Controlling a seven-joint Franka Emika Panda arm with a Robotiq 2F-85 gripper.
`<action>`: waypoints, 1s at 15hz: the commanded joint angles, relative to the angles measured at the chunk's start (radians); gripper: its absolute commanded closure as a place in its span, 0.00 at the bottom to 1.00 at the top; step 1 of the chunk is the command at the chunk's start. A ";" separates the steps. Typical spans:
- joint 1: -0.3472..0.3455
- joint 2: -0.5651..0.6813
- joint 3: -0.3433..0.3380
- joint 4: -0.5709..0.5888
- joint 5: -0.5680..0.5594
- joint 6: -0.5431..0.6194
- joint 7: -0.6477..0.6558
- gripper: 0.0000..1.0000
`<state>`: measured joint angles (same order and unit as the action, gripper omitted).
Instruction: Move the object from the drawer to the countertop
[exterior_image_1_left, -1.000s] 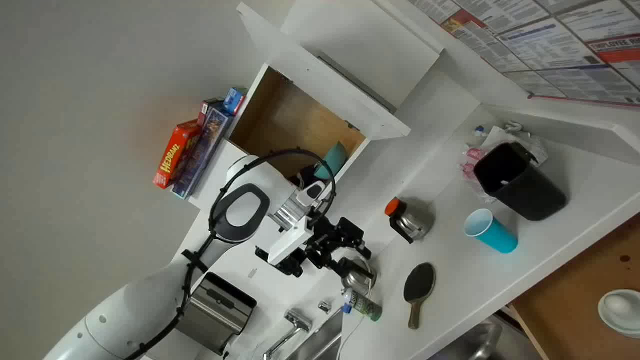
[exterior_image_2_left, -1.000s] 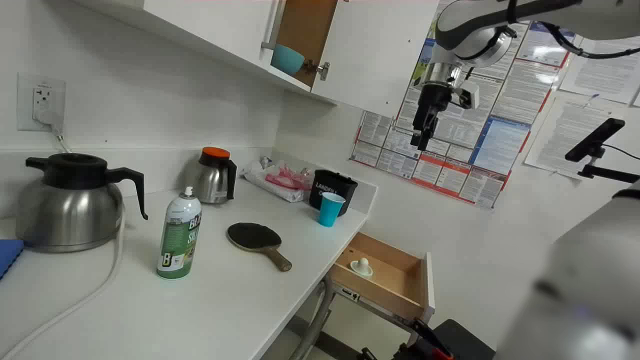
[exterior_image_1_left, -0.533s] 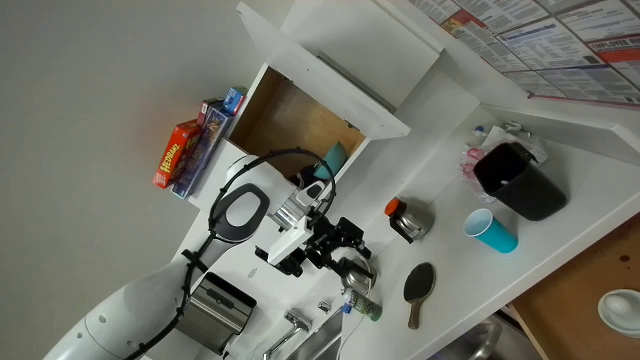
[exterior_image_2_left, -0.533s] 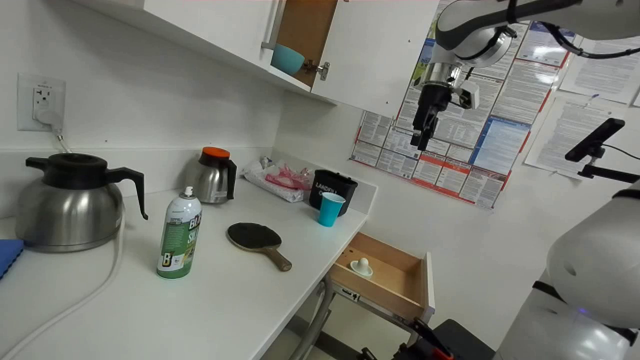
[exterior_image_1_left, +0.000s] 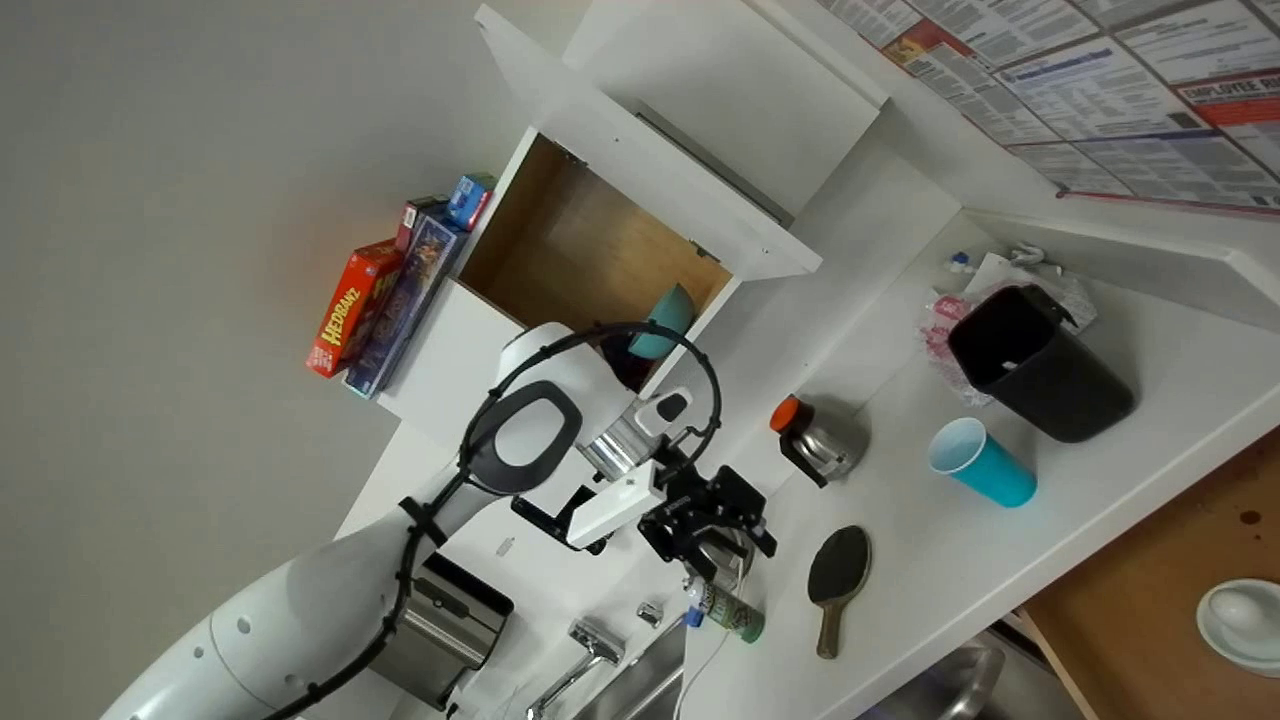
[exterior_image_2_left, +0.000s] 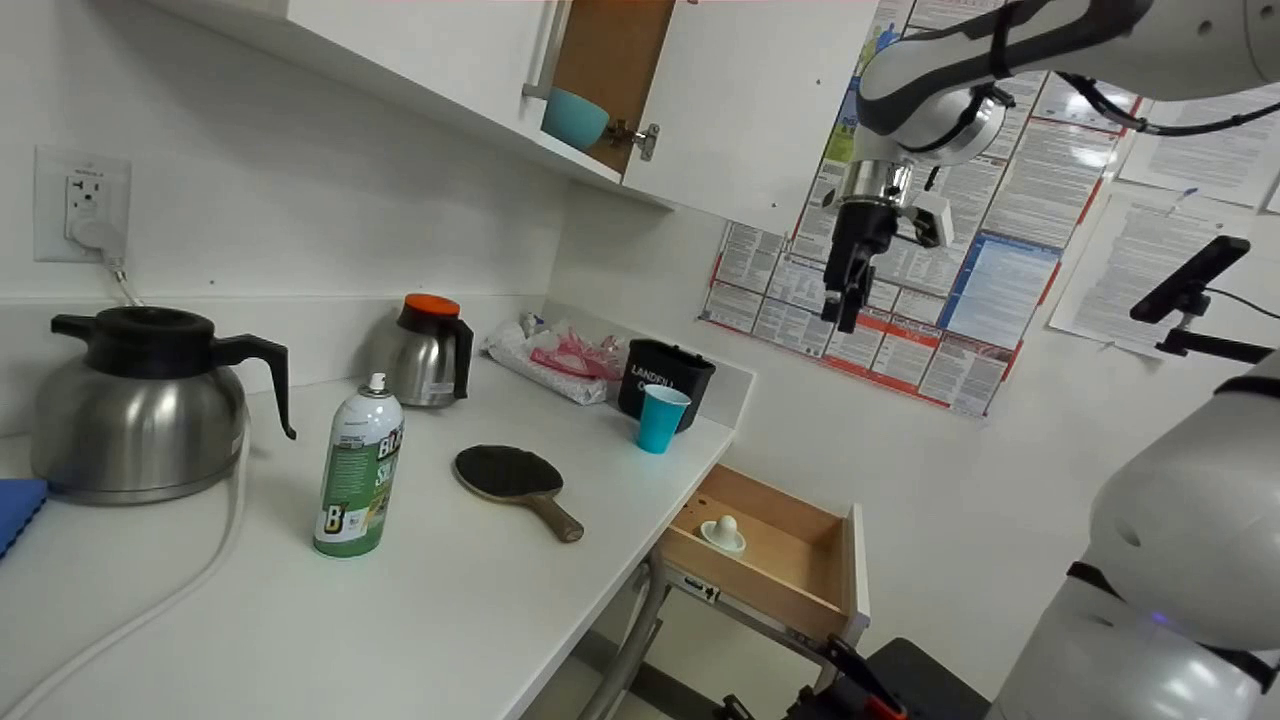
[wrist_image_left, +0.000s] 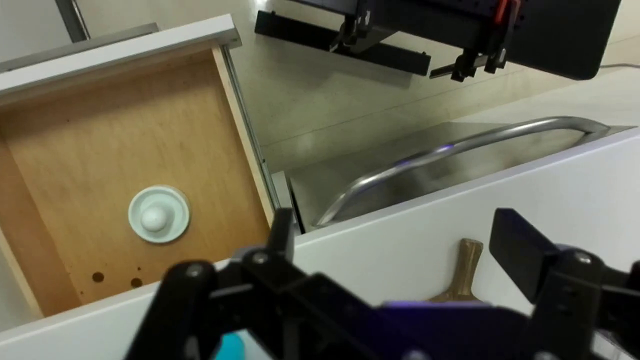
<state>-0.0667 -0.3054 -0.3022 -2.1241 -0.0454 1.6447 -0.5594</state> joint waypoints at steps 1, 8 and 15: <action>-0.027 0.082 0.009 -0.071 0.039 0.054 0.019 0.00; -0.043 0.136 0.027 -0.101 0.075 0.092 -0.005 0.00; -0.056 0.164 0.024 -0.081 0.045 0.144 0.015 0.00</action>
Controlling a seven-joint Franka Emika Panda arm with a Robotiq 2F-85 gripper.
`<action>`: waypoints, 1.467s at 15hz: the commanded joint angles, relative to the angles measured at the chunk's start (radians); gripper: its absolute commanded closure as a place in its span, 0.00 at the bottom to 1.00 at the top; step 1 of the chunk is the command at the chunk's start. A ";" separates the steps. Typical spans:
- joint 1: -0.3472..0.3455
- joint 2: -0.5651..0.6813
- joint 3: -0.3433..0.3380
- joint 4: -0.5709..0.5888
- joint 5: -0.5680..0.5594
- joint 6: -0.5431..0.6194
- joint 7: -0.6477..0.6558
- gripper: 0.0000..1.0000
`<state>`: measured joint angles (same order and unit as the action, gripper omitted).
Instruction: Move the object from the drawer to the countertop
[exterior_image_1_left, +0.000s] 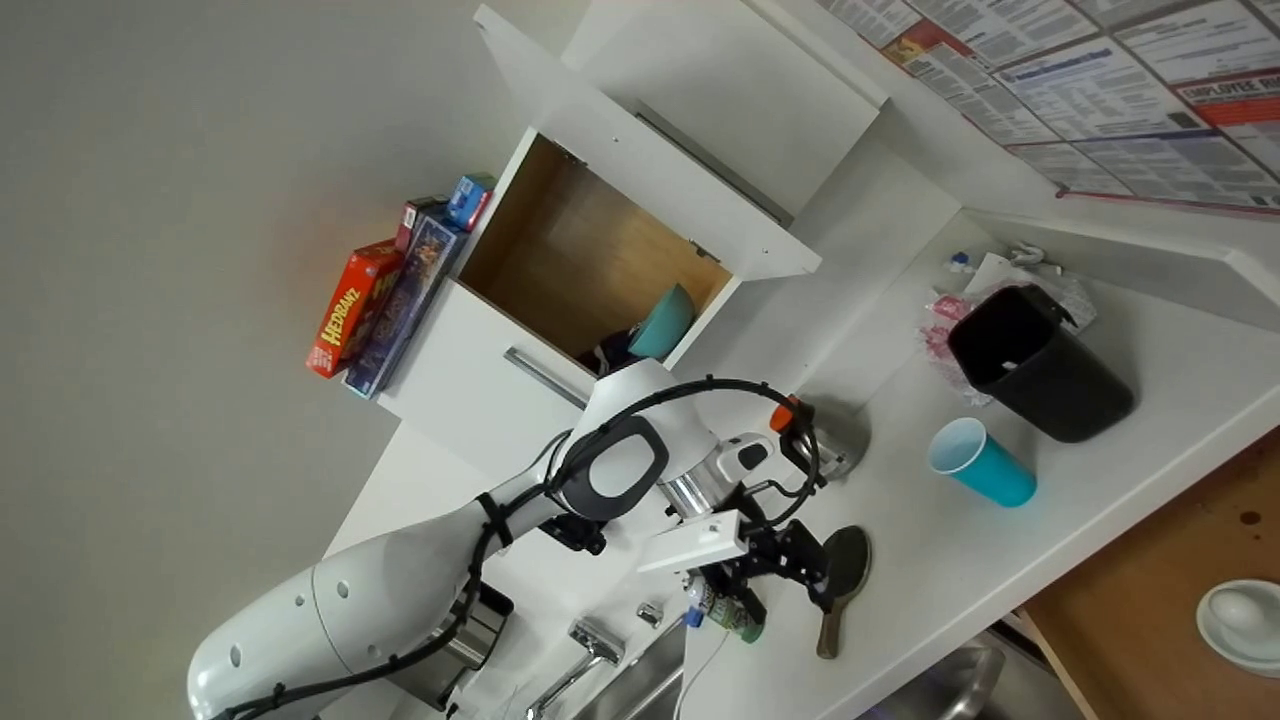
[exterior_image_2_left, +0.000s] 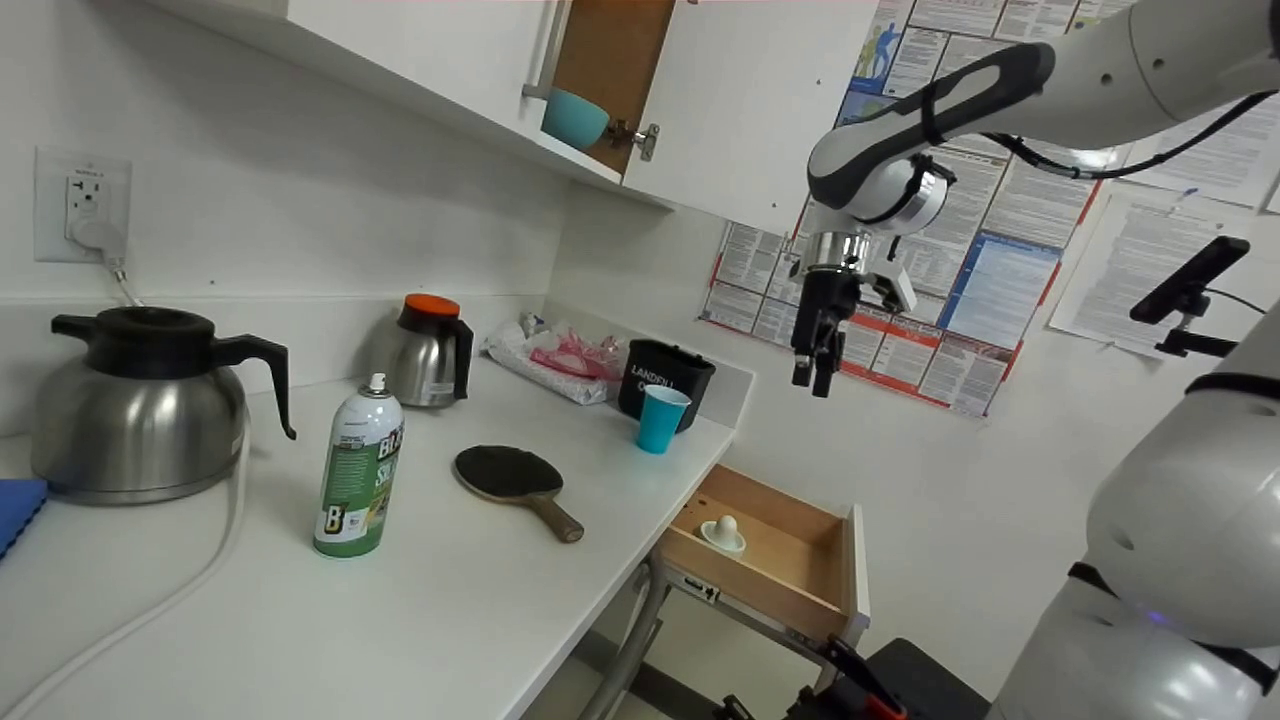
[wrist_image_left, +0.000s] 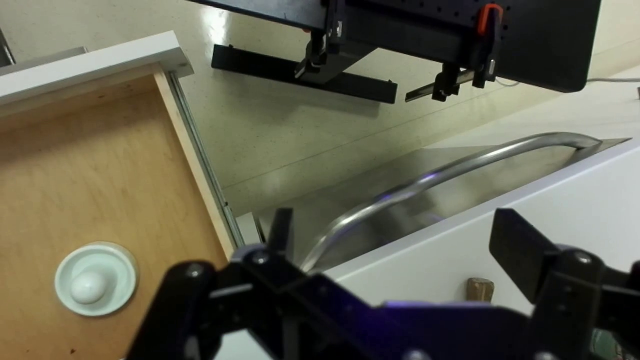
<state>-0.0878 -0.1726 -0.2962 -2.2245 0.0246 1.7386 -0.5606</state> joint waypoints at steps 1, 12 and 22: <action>-0.045 0.049 0.012 0.030 -0.036 0.077 0.017 0.00; -0.213 0.438 -0.013 0.104 0.023 0.645 0.131 0.00; -0.242 0.532 0.011 0.148 -0.025 0.677 0.182 0.00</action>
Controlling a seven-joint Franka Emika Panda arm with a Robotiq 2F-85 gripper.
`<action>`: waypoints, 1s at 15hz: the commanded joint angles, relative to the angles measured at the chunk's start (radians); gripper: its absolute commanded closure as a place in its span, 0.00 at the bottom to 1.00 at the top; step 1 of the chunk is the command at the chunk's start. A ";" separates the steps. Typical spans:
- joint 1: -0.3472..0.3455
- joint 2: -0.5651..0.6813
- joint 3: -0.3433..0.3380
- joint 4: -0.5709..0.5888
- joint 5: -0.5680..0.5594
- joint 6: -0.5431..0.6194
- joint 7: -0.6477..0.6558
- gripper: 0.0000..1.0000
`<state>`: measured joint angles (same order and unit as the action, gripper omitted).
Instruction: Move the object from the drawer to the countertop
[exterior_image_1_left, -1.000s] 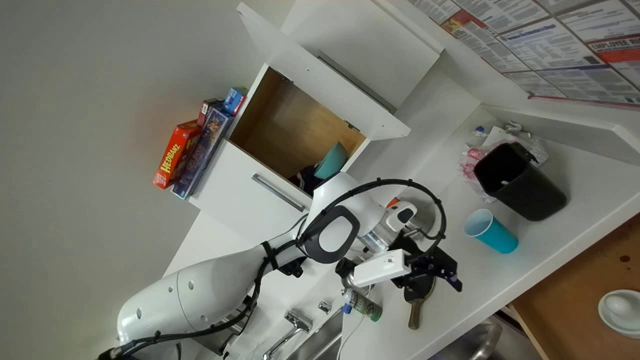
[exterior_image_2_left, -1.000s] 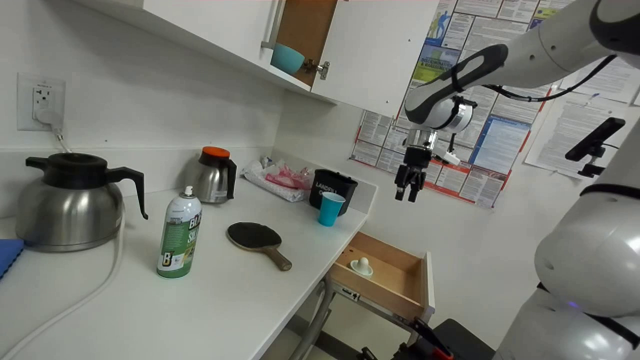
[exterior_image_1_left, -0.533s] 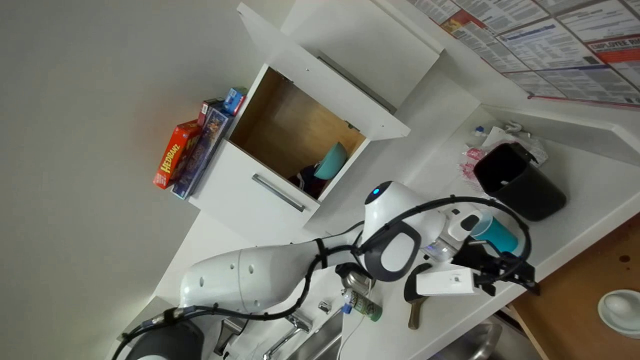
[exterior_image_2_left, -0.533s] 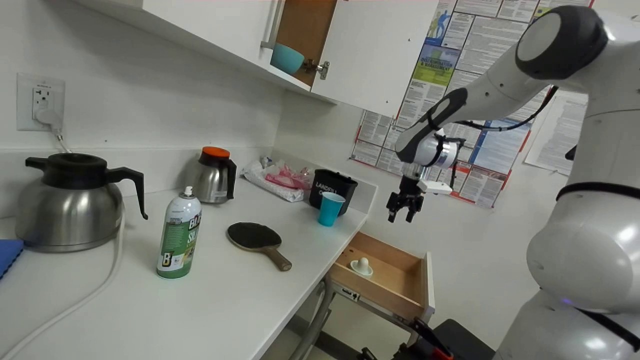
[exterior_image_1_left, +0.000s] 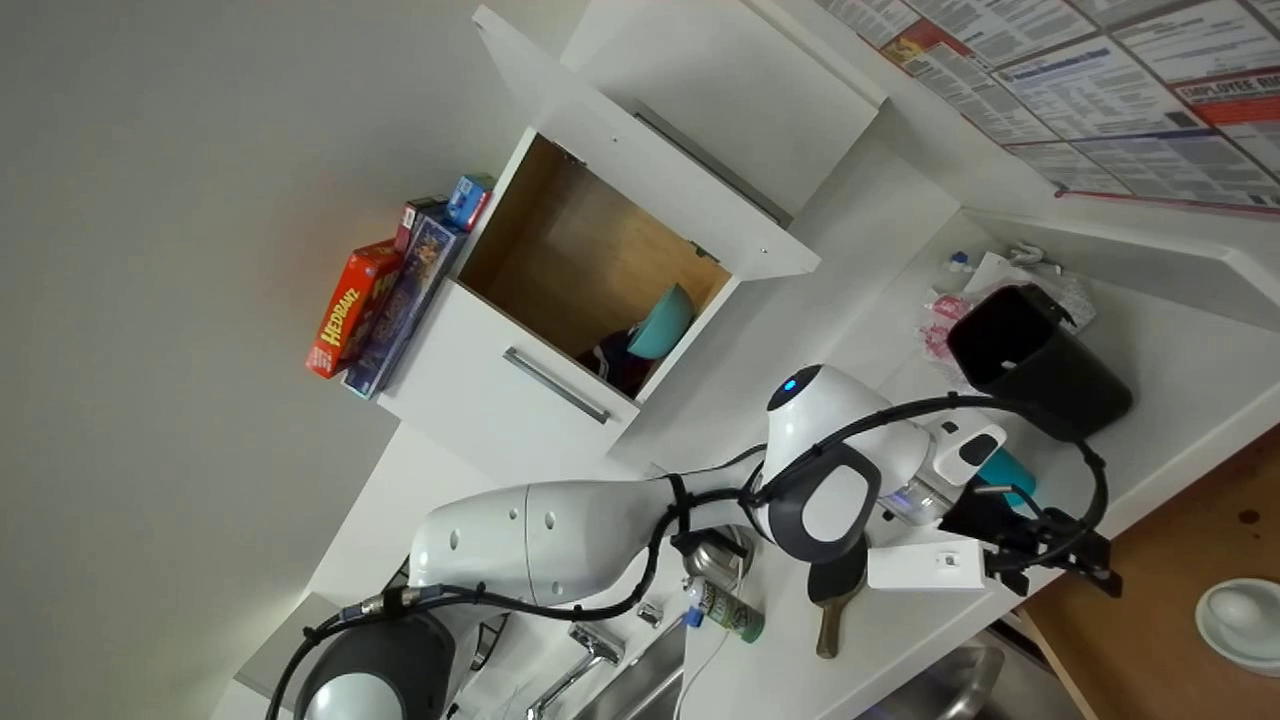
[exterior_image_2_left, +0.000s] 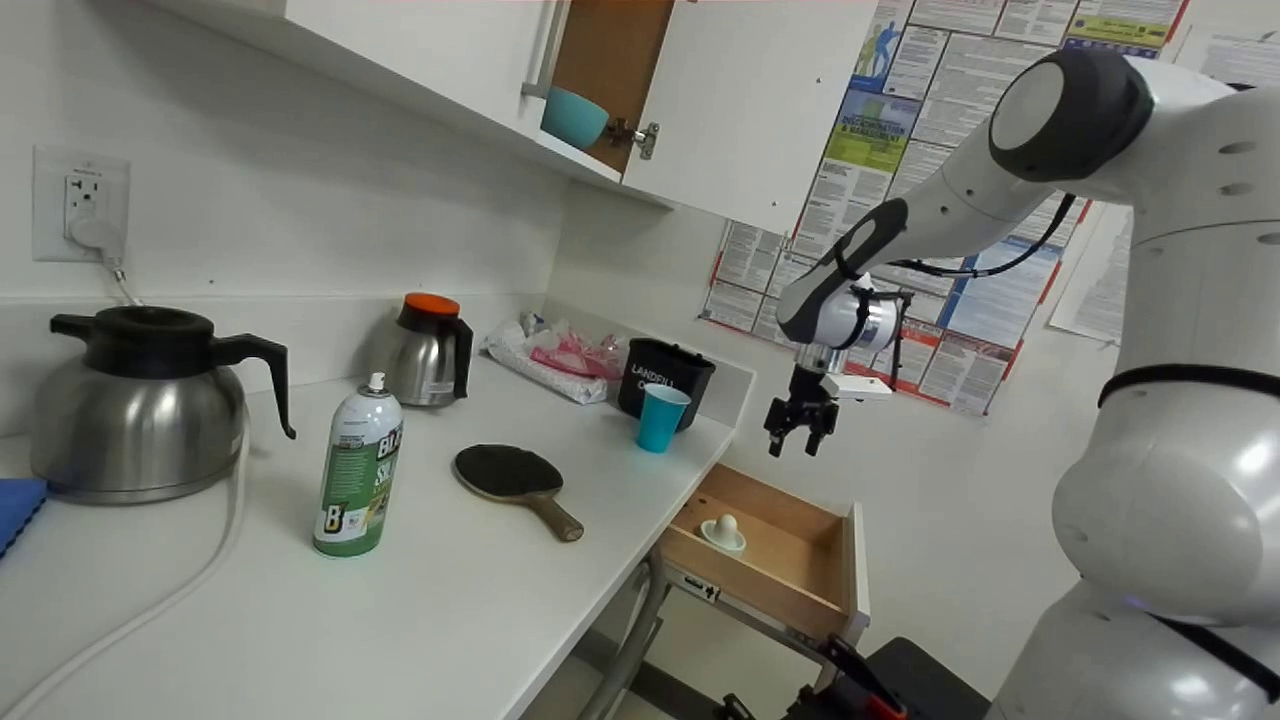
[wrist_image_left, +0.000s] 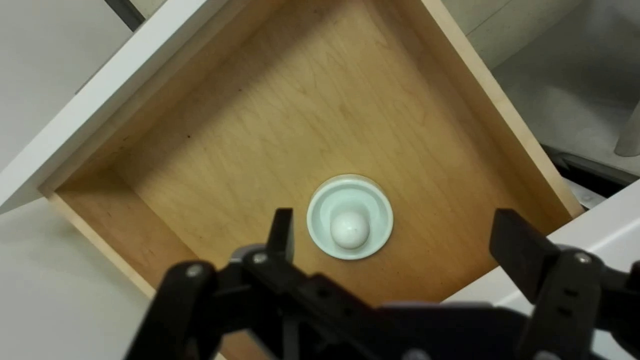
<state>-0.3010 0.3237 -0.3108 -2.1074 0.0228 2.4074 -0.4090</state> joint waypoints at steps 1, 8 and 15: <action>-0.035 0.059 0.031 0.041 -0.030 0.031 0.017 0.00; -0.134 0.204 0.076 0.097 -0.153 0.224 -0.206 0.00; -0.248 0.240 0.172 0.081 -0.118 0.337 -0.362 0.00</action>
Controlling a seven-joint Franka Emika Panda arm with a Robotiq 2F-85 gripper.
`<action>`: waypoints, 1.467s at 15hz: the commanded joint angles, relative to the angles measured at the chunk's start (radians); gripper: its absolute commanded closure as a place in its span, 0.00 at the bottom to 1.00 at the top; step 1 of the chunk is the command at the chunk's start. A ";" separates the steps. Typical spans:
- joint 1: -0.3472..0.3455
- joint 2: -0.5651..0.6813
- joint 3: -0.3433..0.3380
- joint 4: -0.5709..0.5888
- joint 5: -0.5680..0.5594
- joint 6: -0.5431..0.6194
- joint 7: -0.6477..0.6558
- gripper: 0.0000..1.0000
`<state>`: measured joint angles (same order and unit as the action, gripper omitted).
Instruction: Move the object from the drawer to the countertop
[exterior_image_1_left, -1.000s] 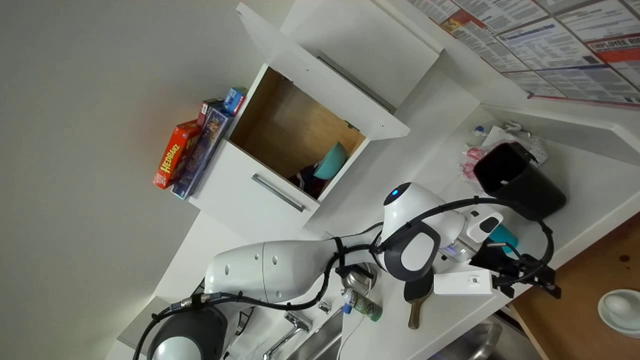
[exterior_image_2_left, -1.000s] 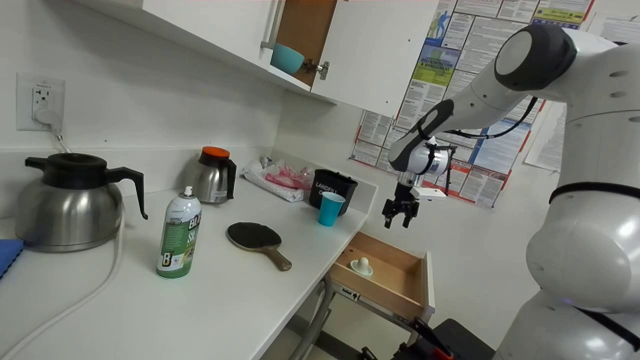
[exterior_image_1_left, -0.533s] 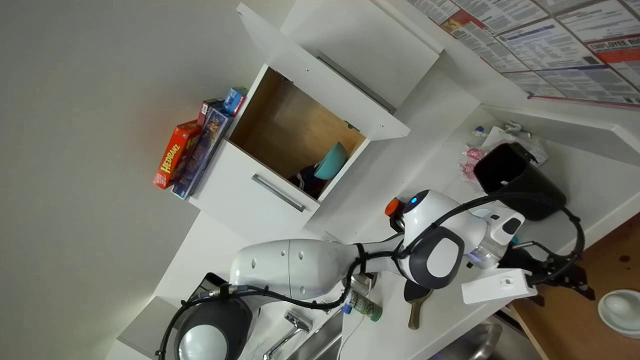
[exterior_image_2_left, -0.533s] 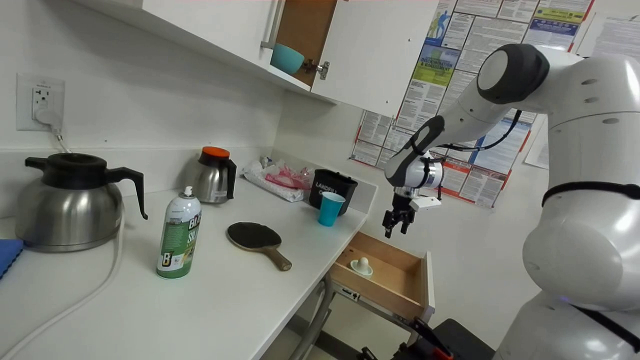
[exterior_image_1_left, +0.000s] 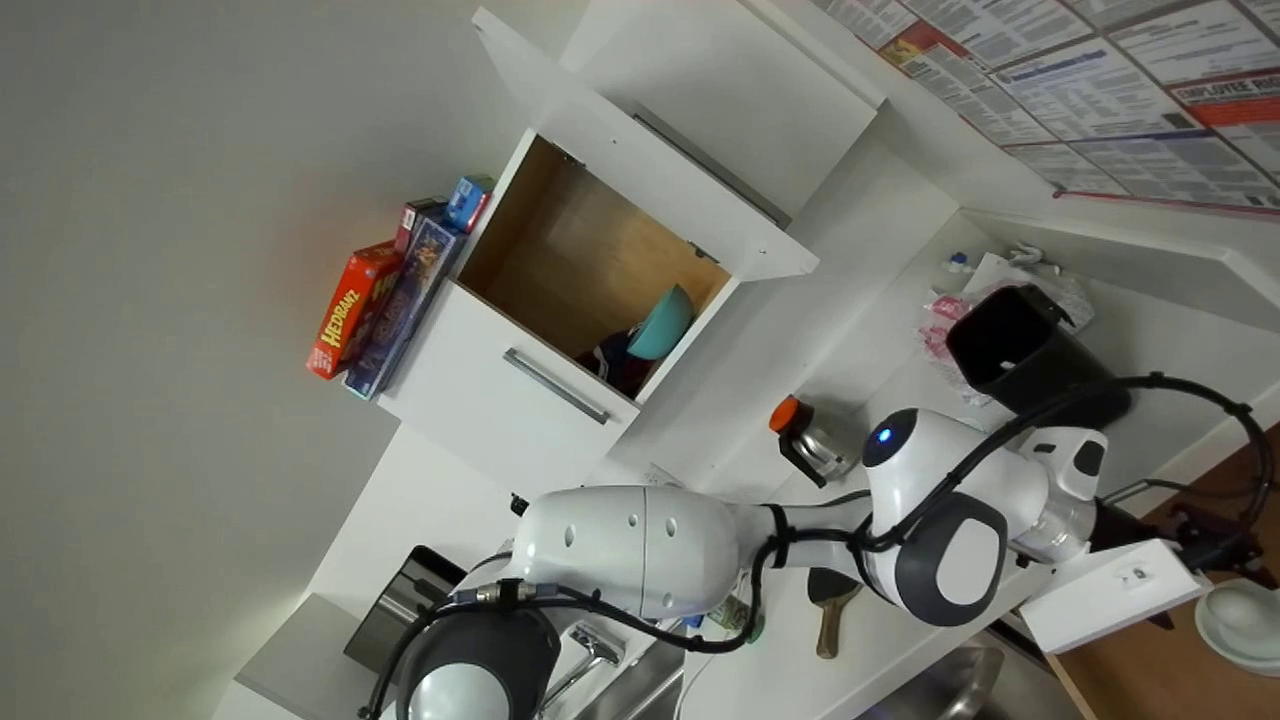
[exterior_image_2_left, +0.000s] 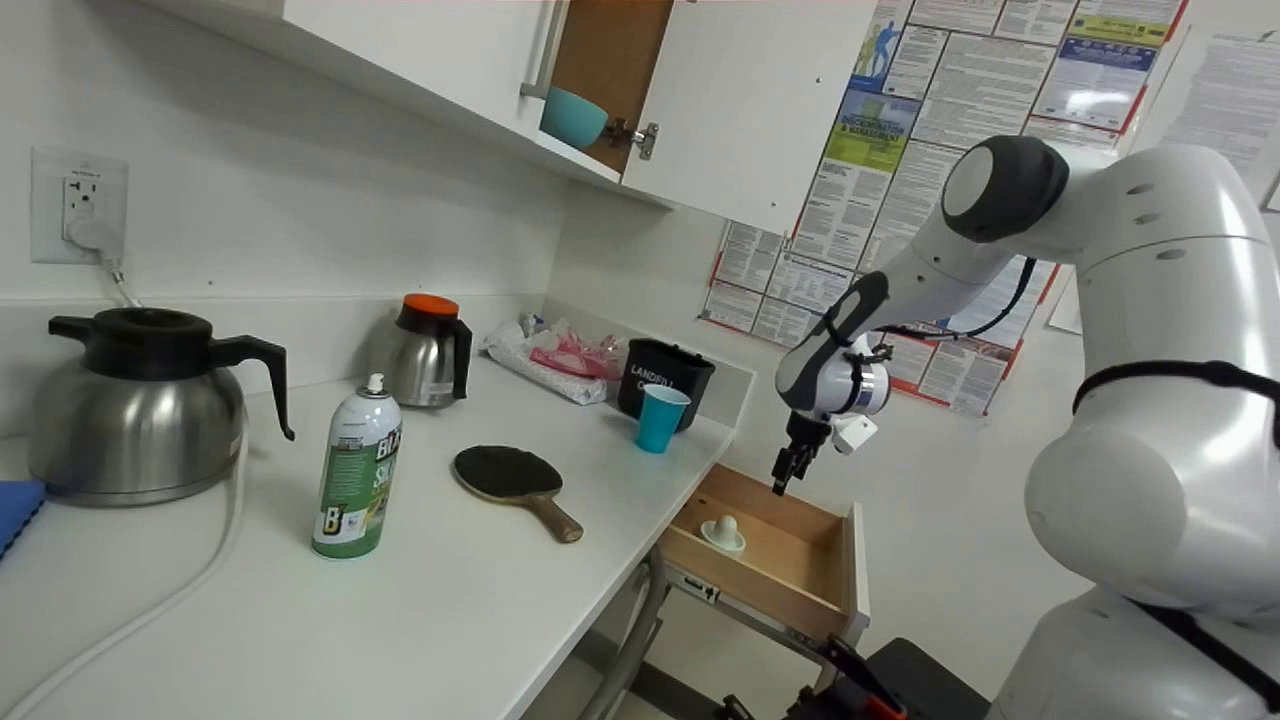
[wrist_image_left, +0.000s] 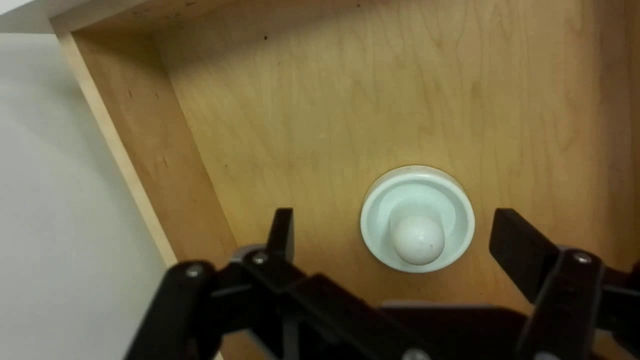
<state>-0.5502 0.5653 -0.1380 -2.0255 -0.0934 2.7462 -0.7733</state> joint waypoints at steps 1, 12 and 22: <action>-0.004 -0.001 0.002 0.001 -0.001 -0.001 -0.005 0.00; -0.280 0.227 0.329 0.164 0.247 0.053 -0.298 0.00; -0.276 0.389 0.358 0.286 0.202 0.156 -0.262 0.00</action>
<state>-0.8187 0.9060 0.1953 -1.7879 0.1254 2.8665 -1.0401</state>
